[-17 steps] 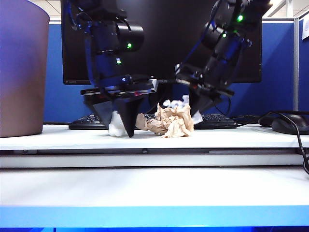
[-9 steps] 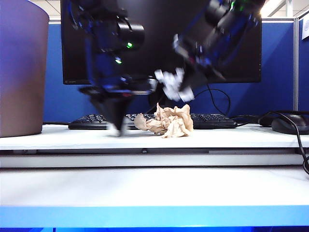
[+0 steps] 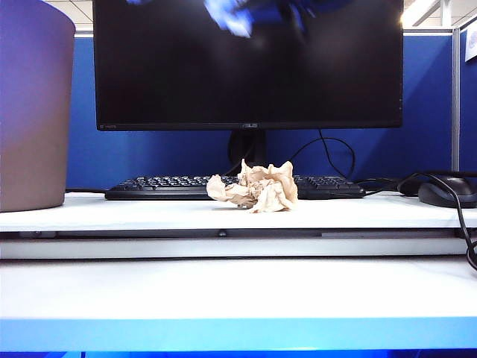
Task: Pick up all paper balls from the table and place them in the pink trash can.
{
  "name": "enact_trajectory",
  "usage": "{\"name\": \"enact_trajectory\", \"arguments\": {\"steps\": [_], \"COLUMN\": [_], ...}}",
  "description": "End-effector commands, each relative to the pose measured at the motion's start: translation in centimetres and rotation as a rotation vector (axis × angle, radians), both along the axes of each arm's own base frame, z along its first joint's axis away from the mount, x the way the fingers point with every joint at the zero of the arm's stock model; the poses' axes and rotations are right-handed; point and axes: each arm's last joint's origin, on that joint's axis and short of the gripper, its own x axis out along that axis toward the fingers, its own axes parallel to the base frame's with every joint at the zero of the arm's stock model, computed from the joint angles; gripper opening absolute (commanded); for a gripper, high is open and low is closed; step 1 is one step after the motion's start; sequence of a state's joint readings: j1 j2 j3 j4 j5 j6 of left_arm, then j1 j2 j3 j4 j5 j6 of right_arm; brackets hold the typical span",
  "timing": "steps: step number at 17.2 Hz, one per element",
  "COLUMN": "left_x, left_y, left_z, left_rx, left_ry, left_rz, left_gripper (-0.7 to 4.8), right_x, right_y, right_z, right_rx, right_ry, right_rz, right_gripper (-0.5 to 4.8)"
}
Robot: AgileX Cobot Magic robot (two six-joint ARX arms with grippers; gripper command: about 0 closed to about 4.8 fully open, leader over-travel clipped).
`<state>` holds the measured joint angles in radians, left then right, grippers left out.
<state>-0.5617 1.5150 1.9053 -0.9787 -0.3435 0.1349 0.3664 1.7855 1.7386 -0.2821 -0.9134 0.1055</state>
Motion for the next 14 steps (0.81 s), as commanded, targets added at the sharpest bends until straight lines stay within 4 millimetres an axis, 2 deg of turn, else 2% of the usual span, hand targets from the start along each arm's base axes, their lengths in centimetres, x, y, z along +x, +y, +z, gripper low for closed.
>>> {"name": "enact_trajectory", "arguments": {"steps": [1,3,6,8,9,10,11,14], "left_x": [-2.1,-1.4,1.2,2.3,2.8,3.3,3.6,3.9], "left_y": [5.6,8.7,13.8,15.6,16.3,16.9,17.0,17.0], "left_z": [3.0,2.7,1.9,1.1,0.7,0.3,0.1,0.1], "left_rx": [0.126,0.109,-0.059,-0.151,-0.159,-0.163,-0.181,-0.193], "left_ry": [-0.146,-0.096,-0.042,0.004,0.026,0.040,0.044,0.042], "left_rz": [0.293,0.364,0.373,0.362,0.379,0.401,0.397,0.378], "left_gripper": [-0.05,-0.05,-0.06,-0.04,0.42,1.76,2.71,3.01], "right_x": [-1.3,-2.2,-4.1,-4.6,-4.7,-4.8,-4.8,-4.8], "right_y": [2.5,4.2,7.1,7.7,7.9,8.2,8.1,8.1], "right_z": [2.4,3.0,3.8,4.1,4.2,4.3,4.4,4.5], "right_rx": [0.129,0.165,0.223,0.237,0.251,0.257,0.260,0.267], "right_ry": [-0.087,-0.121,-0.154,-0.166,-0.160,-0.165,-0.172,-0.185], "right_rz": [0.113,0.159,0.231,0.250,0.237,0.220,0.215,0.199], "right_gripper": [-0.06,-0.06,-0.06,-0.06,-0.06,-0.06,-0.06,-0.06]}}
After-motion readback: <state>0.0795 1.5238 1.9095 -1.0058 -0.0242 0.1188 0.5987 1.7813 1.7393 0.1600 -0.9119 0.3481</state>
